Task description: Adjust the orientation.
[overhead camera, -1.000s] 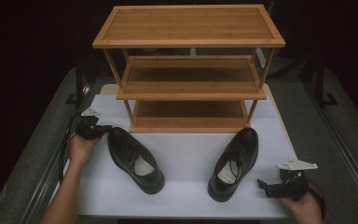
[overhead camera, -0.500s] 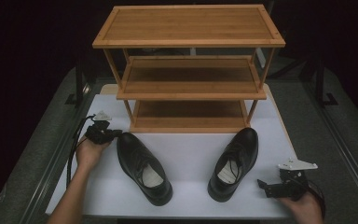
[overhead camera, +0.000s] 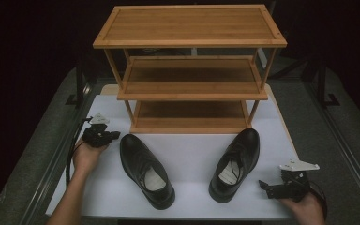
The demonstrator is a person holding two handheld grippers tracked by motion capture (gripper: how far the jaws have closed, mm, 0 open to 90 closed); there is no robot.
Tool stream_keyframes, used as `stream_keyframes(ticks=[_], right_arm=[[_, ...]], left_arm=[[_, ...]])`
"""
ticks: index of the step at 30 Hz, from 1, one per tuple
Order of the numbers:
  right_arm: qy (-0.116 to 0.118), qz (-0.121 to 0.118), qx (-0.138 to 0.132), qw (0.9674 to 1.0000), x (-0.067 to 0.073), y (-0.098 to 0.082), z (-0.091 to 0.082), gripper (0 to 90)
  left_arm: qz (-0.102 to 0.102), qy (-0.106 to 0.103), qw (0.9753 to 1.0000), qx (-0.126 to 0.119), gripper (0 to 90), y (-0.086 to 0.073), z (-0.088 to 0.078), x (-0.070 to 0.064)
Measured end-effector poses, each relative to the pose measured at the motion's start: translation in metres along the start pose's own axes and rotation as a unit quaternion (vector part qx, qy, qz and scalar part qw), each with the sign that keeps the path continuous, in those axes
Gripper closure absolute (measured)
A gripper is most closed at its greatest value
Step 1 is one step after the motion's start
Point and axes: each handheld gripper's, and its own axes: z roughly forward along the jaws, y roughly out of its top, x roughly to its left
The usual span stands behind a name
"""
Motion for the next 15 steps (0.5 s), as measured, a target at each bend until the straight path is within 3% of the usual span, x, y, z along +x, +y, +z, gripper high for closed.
stream_keyframes(ticks=[5, 11, 15], right_arm=[[0.0, 0.0, 0.0, 1.0, 0.0, 0.0, 0.0, 0.0], [0.0, 0.0, 0.0, 1.0, 0.0, 0.0, 0.0, 0.0], [0.0, 0.0, 0.001, 1.0, 0.0, 0.0, 0.0, 0.0]], left_arm=[[0.003, -0.002, 1.0, -0.008, 90.0, -0.012, -0.017, -0.006], [0.004, -0.036, 0.999, -0.025, 90.0, -0.036, -0.042, -0.033], [0.022, -0.053, 0.9983, -0.014, 90.0, -0.047, -0.045, -0.054]])
